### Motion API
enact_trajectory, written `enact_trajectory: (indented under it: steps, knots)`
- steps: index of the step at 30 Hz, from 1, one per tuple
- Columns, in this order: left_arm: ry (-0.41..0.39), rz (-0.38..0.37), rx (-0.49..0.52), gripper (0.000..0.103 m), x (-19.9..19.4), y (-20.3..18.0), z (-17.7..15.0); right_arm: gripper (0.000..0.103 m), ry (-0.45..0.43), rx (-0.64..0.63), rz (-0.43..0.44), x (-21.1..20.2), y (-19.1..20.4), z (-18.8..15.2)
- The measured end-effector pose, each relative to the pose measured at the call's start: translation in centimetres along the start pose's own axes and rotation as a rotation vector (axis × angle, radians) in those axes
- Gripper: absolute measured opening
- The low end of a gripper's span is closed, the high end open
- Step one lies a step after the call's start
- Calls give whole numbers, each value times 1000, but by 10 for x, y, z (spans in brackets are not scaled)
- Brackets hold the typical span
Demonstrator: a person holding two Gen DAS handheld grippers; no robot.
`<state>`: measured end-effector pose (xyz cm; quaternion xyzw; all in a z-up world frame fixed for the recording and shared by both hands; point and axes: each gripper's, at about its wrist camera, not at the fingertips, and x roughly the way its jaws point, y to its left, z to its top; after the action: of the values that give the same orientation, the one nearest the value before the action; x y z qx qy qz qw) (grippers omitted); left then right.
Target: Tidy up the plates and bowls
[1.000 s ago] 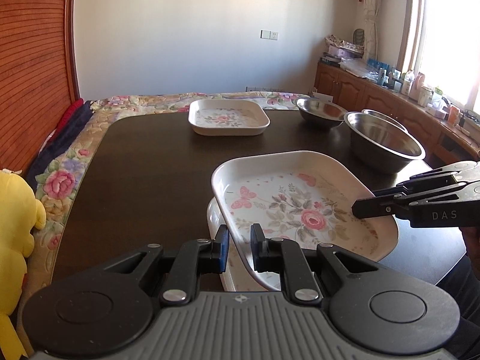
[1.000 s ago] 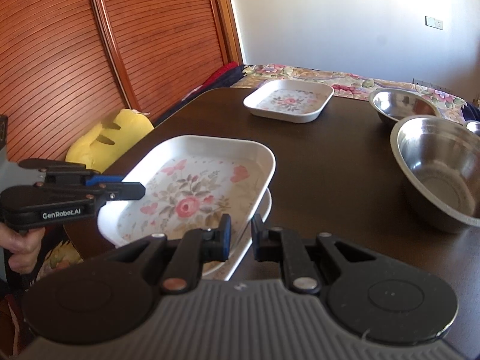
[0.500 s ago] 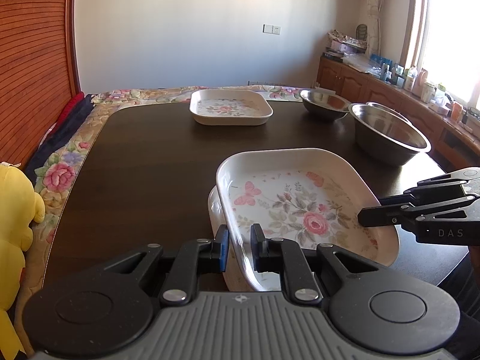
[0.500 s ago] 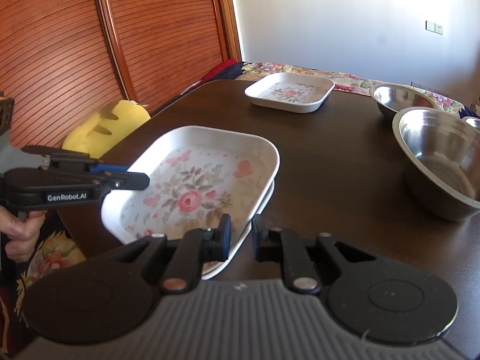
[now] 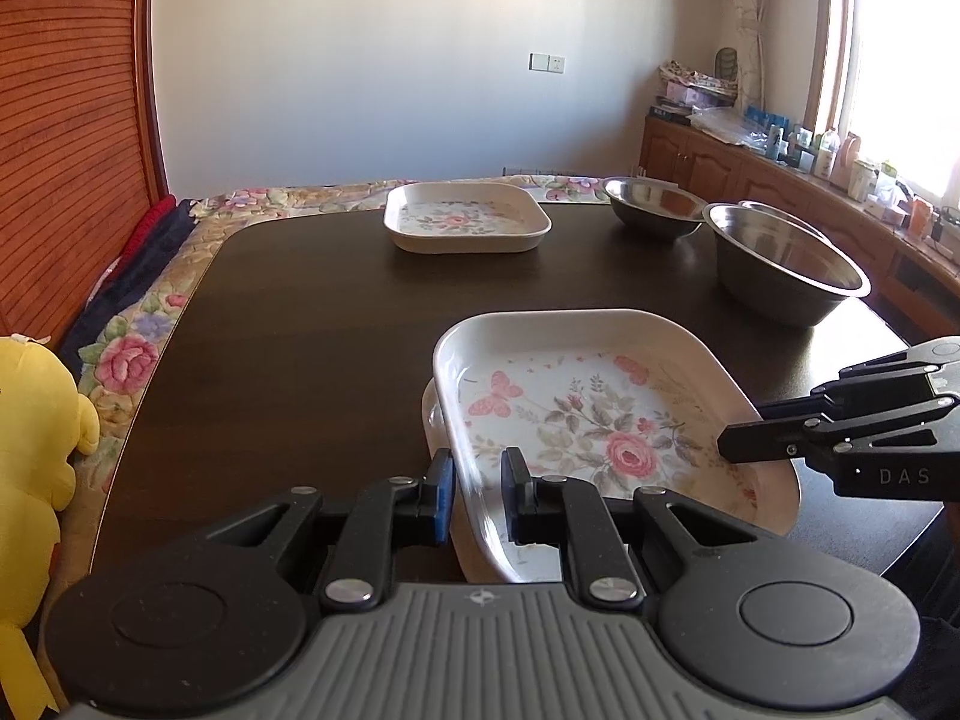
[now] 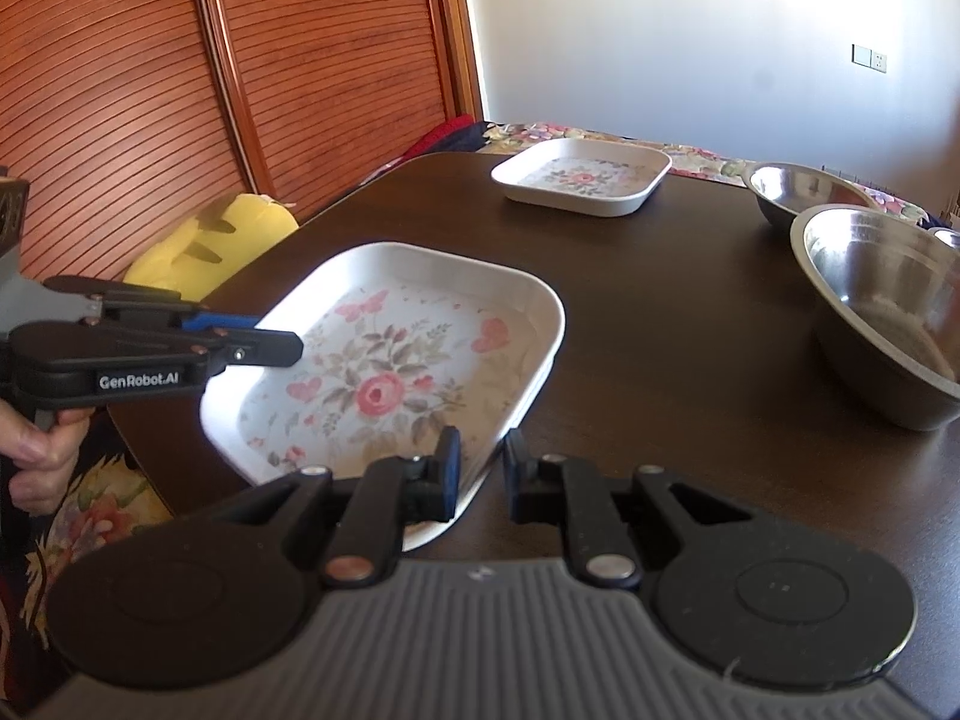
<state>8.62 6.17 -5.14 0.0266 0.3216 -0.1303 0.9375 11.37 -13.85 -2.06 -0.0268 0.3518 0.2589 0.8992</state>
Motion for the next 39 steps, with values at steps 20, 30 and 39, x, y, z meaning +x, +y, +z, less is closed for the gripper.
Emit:
enact_trajectory:
  steps: [20,30,39]
  knots:
    - [-10,17,-23,22,2,7,-6,17,-25,7,-2,-2,-2,0]
    - [-73,20,-21,56,-2,20,30,17,-95,-8,-6,-18,-14,26]
    - [-137,37,-5,94,17,38,81,40,-130,-38,-42,-12,-44,85]
